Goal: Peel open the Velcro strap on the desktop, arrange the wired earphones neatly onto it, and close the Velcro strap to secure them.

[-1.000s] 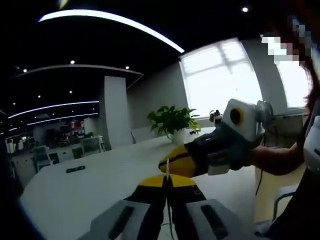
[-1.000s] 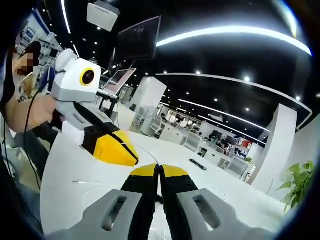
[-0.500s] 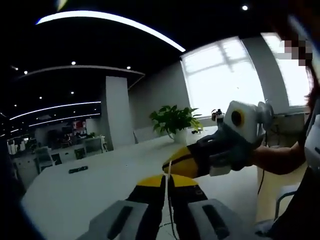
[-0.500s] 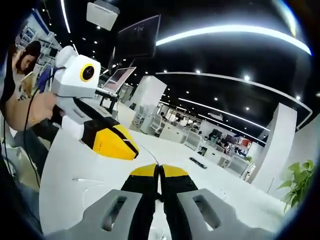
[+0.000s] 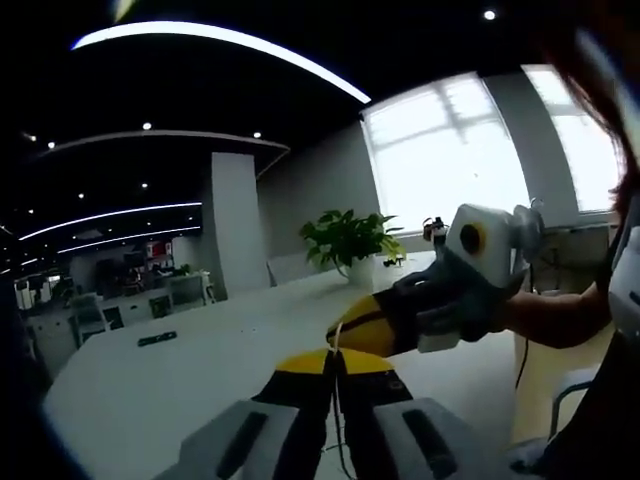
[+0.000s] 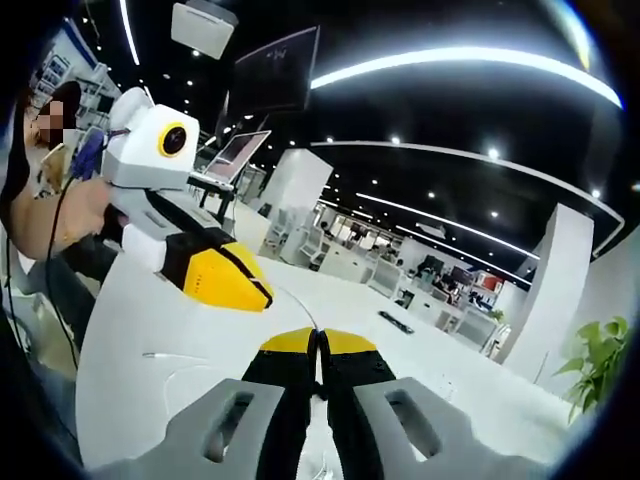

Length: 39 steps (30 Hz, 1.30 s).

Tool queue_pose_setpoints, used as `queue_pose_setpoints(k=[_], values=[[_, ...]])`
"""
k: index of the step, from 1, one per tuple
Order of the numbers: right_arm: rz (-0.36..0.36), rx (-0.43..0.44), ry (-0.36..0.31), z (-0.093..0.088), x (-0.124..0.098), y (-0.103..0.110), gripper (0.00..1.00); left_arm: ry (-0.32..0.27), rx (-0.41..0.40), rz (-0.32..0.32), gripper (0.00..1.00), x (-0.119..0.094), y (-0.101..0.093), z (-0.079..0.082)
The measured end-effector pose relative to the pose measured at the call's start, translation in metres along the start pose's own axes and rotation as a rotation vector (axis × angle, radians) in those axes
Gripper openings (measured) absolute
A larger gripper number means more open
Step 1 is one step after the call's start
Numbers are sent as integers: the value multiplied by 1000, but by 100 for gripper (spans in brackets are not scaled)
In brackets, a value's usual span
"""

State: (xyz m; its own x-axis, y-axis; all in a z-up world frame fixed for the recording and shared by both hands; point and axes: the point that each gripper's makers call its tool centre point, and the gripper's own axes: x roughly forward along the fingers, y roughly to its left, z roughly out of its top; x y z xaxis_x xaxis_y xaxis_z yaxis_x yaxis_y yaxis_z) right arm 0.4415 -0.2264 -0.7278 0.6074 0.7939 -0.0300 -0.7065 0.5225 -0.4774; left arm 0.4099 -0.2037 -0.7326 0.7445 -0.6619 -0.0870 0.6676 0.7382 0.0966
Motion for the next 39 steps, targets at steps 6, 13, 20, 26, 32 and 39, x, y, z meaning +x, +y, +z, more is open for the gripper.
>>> queue_pose_setpoints(k=[6, 13, 20, 26, 32, 39], values=[[6, 2, -1, -4, 0, 2, 5, -14, -8, 3, 6, 0, 1, 3], [1, 49, -46, -3, -2, -1, 7, -32, -5, 2, 5, 1, 1, 13], [32, 157, -47, -16, 1, 5, 11, -61, 28, 12, 5, -1, 0, 30], [75, 269, -16, -37, 5, 22, 10, -71, 57, 22, 5, -1, 1, 38], [102, 320, 40, -61, 8, 34, 7, -73, 71, 35, 5, -3, 3, 40], [62, 355, 8, -53, 1, 14, 7, -68, 78, 70, 5, -9, 13, 37]])
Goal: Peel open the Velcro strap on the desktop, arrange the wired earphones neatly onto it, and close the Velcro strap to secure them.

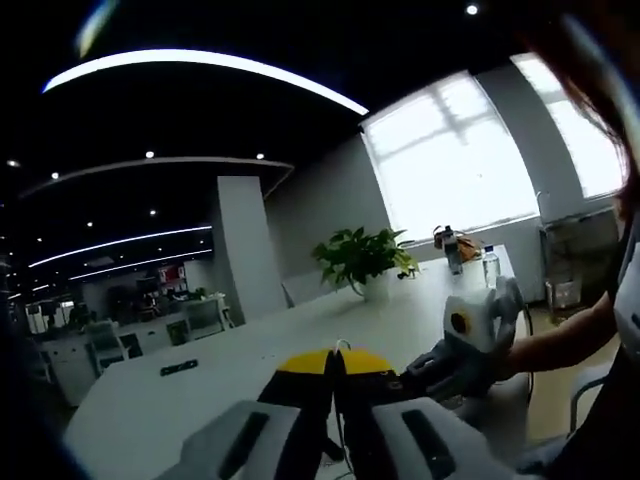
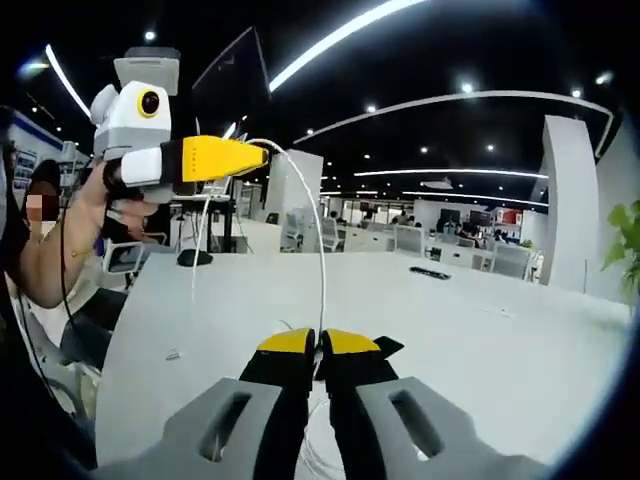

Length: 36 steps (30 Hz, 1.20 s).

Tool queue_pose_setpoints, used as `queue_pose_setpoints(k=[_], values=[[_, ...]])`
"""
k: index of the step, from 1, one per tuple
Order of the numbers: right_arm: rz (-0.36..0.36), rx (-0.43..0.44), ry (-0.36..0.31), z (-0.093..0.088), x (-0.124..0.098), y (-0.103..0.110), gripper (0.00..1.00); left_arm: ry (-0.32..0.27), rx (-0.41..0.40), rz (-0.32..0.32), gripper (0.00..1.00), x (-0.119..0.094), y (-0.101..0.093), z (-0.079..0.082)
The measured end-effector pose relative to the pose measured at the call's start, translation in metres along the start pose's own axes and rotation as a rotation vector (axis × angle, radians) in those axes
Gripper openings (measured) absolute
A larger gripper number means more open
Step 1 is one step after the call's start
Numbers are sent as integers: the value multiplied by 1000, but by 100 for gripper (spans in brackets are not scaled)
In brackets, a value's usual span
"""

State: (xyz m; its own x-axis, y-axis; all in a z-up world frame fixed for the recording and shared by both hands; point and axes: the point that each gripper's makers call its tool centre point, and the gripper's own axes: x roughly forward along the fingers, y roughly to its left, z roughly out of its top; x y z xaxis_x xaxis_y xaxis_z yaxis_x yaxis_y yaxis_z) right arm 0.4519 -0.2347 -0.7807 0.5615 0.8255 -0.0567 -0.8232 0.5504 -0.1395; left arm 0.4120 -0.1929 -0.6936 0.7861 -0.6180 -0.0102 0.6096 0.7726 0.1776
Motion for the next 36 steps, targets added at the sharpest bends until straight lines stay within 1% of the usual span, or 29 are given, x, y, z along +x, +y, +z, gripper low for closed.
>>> queue_pose_setpoints(k=[2, 4, 7, 9, 14, 15, 18, 21, 23, 26, 30, 32, 34, 35, 36], values=[[-3, 28, -27, 11, -5, -6, 7, 6, 6, 19, 5, -2, 5, -2], [-13, 32, -45, 19, -9, -11, 6, 8, 9, 33, 5, -3, 9, -4], [-38, 16, -82, 38, -16, -22, 6, 5, 5, 40, 5, -5, 12, -3], [-44, -10, -110, 56, -21, -26, 6, 0, 10, 47, 5, -6, 14, -2], [-55, -140, -182, 111, -31, -29, 6, -16, 40, 56, 5, -8, 14, 6], [-55, -159, -192, 118, -32, -28, 6, -20, 44, 55, 5, -8, 13, 7], [-59, -245, -231, 149, -39, -23, 6, -37, 53, 55, 5, -9, 12, 12], [-79, -337, -251, 172, -44, -20, 6, -54, 61, 54, 5, -10, 10, 18], [-88, -367, -260, 180, -46, -19, 6, -61, 65, 54, 5, -11, 10, 20], [-95, -379, -269, 184, -48, -20, 6, -69, 72, 56, 5, -12, 10, 23], [-114, -384, -257, 176, -49, -25, 6, -69, 75, 60, 5, -14, 12, 23], [-147, -409, -240, 172, -51, -31, 6, -67, 73, 60, 5, -15, 12, 23], [-193, -483, -225, 173, -53, -37, 6, -68, 74, 57, 5, -15, 11, 23], [-219, -538, -216, 174, -55, -39, 6, -69, 76, 55, 5, -15, 10, 24], [-256, -614, -202, 177, -58, -41, 6, -72, 80, 53, 5, -15, 8, 25]])
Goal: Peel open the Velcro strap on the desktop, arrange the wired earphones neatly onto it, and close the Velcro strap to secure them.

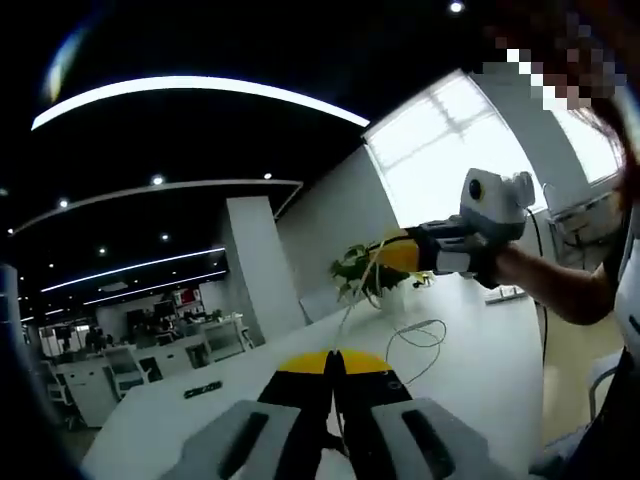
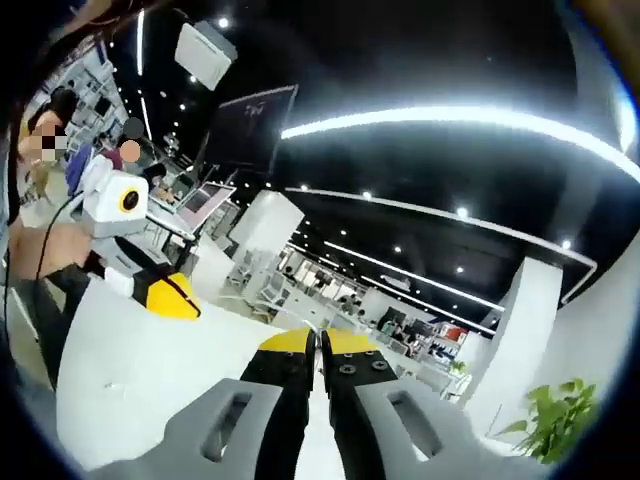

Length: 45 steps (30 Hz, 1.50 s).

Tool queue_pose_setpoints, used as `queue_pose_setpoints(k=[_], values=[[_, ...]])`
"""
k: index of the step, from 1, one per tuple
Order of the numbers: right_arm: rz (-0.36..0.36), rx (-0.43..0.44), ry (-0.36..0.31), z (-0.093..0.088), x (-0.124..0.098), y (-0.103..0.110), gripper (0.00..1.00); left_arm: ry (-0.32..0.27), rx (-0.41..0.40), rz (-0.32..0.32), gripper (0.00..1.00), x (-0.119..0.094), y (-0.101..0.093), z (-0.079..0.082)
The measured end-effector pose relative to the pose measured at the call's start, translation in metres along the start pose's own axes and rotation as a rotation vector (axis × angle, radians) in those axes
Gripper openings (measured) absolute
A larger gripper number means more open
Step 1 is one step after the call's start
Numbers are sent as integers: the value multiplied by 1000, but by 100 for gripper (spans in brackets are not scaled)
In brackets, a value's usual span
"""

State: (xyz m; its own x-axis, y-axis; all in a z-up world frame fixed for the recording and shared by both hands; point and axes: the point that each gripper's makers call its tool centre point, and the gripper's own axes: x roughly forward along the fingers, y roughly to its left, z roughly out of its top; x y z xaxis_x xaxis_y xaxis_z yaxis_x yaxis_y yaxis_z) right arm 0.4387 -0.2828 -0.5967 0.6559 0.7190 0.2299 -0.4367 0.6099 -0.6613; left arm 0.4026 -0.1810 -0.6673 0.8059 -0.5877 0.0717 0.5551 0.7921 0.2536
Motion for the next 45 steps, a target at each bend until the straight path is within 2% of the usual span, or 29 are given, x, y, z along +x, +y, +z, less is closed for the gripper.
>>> queue_pose_setpoints(k=[1, 2, 3, 5, 6, 7, 8, 9, 10, 11, 12, 13, 15, 16, 17, 18, 19, 20, 22, 23, 25, 26, 31, 35, 39, 42, 45], values=[[-28, -89, 14, 1, -1, -5, 6, -3, 2, -2, 5, 0, -1, 1], [-56, -222, 28, 6, -3, -10, 6, -8, 3, -5, 5, -1, -2, 3], [-62, -289, 30, 10, -3, -11, 6, -27, -3, -17, 5, -2, -5, 8], [-113, -509, 45, 25, -6, -15, 6, -38, -2, -23, 5, -3, -9, 13], [-171, -711, 38, 46, -9, -16, 6, -61, 20, -19, 5, -4, -11, 22], [-214, -829, 20, 62, -12, -16, 6, -83, 43, -14, 5, -5, -13, 30], [-240, -887, -10, 78, -15, -14, 6, -100, 53, -12, 5, -7, -15, 36], [-242, -808, -70, 90, -17, -9, 6, -121, 61, -13, 5, -10, -17, 43], [-171, -609, -142, 94, -15, 3, 6, -135, 64, -16, 5, -11, -19, 47], [-47, -466, -186, 91, -11, 18, 6, -140, 65, -17, 5, -12, -19, 49], [16, -337, -197, 78, -3, 19, 6, -138, 65, -16, 5, -11, -18, 48], [-16, -299, -159, 66, 0, 7, 5, -131, 65, -13, 5, -9, -15, 45], [-95, -236, -14, 24, 11, -24, 5, -106, 51, -2, 5, -7, -8, 37], [-105, -213, 33, 12, 13, -30, 5, -100, 45, -1, 5, -6, -7, 35], [-67, -195, 62, 4, 16, -28, 6, -98, 37, -1, 5, -6, -6, 32], [-57, -160, 44, 9, 15, -22, 6, -98, 24, -8, 5, -6, -8, 31], [-68, -178, 37, 17, 11, -20, 6, -95, 27, -7, 5, -6, -9, 30], [-26, -142, -29, 35, 7, -9, 6, -95, 39, 1, 5, -7, -10, 30], [147, 76, -215, 78, -5, 21, 6, -96, 55, 9, 5, -8, -9, 30], [139, 69, -209, 81, -7, 14, 6, -94, 56, 9, 5, -7, -8, 30], [52, -34, -152, 73, -3, -4, 6, -94, 51, 6, 5, -7, -8, 30], [34, -65, -129, 67, -2, -9, 6, -95, 49, 5, 5, -6, -7, 30], [69, -37, -86, 46, -2, 1, 6, -92, 46, -5, 5, -5, -11, 27], [61, -50, 42, -2, -7, 6, 6, -36, 56, -34, 5, 3, -21, 9], [50, -65, 113, -36, -14, 10, 6, -3, 42, -59, 5, 10, -27, -4], [44, -73, 147, -50, -18, 13, 6, 29, 38, -68, 5, 17, -29, -16], [52, -61, 160, -57, -22, 18, 6, 62, 34, -75, 5, 21, -31, -28]])
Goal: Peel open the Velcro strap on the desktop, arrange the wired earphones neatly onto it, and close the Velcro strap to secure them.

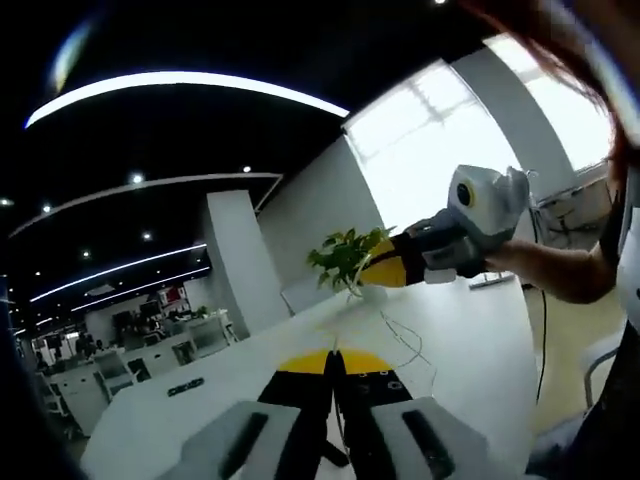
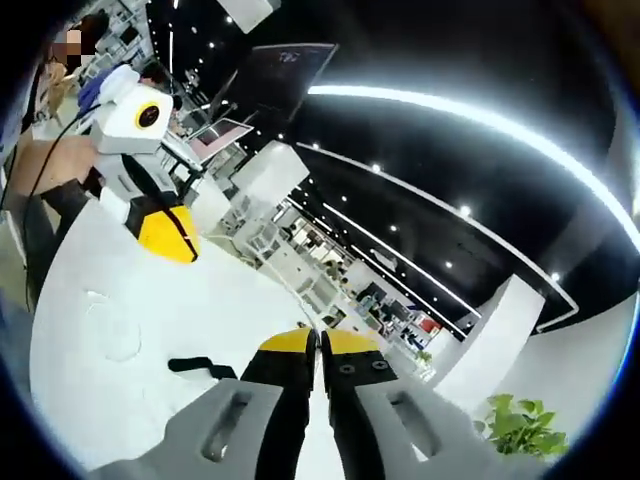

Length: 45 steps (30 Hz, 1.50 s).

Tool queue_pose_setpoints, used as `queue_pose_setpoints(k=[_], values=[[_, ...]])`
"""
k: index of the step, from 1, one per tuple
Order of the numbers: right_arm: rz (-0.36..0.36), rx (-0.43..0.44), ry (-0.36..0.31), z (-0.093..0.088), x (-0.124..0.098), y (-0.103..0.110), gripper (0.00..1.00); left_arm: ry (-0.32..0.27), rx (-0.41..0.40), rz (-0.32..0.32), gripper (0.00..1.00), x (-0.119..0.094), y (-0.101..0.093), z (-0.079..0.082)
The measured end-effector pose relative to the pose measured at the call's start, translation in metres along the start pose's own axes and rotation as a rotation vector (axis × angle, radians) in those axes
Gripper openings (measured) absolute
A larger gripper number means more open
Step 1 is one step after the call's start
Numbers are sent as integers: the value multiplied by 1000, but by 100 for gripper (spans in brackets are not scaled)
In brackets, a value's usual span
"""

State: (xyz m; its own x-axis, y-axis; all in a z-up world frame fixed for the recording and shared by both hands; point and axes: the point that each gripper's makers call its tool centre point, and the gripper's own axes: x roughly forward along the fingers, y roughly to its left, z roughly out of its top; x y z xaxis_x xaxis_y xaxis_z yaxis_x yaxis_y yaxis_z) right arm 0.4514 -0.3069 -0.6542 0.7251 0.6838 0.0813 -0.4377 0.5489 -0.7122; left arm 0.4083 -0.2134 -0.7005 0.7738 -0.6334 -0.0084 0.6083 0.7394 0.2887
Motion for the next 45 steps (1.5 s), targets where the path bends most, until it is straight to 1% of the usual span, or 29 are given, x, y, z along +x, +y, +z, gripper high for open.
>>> queue_pose_setpoints(k=[1, 3, 5, 6, 8, 10, 12, 14, 16, 19, 21, 24, 26, 28, 31, 32, 33, 35, 36, 40, 45], values=[[11, 31, -9, 2, -1, 2, 6, 5, 0, 0, 5, 1, 0, -2], [33, 144, -62, 15, -3, 3, 6, 17, 2, 1, 5, 2, 0, -5], [10, 200, -110, 32, -7, -7, 6, 15, 10, 7, 5, 1, 2, -3], [-6, 201, -124, 42, -10, -14, 6, 8, 15, 11, 5, 0, 3, 0], [-28, 172, -141, 55, -13, -20, 6, -7, 16, 15, 5, -1, 4, 5], [-27, 141, -143, 62, -14, -17, 6, -11, 12, 12, 5, -1, 3, 5], [-1, 114, -135, 64, -12, -5, 6, 0, 8, 9, 5, 0, 1, -2], [30, 80, -111, 58, -10, 11, 6, 17, -2, 6, 5, 0, 0, -10], [52, 75, -95, 52, -8, 23, 6, 31, -9, 4, 5, -1, 0, -16], [81, 122, -83, 43, -6, 35, 6, 52, -11, 4, 5, -5, 0, -24], [80, 152, -79, 39, -6, 35, 6, 63, -9, 5, 5, -9, 2, -27], [83, 246, -90, 37, -6, 33, 6, 79, -6, 6, 5, -12, 4, -31], [70, 272, -80, 33, -4, 30, 6, 88, -5, 3, 5, -13, 4, -34], [60, 269, -63, 27, -1, 32, 6, 104, -7, -3, 5, -13, 3, -39], [33, 166, 1, 13, 2, 39, 6, 131, -9, -13, 5, -12, 1, -48], [37, 157, 7, 11, 3, 44, 6, 141, -9, -18, 5, -12, 1, -51], [47, 169, 7, 10, 5, 49, 6, 150, -7, -20, 5, -11, 0, -54], [83, 232, 7, 7, 7, 61, 6, 163, -1, -18, 5, -10, 1, -59], [85, 243, 11, 5, 9, 62, 6, 166, 1, -16, 5, -10, 2, -60], [67, 233, 42, -8, 14, 66, 6, 172, -14, -7, 5, -8, 8, -65], [100, 329, 62, -21, 18, 78, 6, 201, -26, -1, 5, -6, 12, -80]])
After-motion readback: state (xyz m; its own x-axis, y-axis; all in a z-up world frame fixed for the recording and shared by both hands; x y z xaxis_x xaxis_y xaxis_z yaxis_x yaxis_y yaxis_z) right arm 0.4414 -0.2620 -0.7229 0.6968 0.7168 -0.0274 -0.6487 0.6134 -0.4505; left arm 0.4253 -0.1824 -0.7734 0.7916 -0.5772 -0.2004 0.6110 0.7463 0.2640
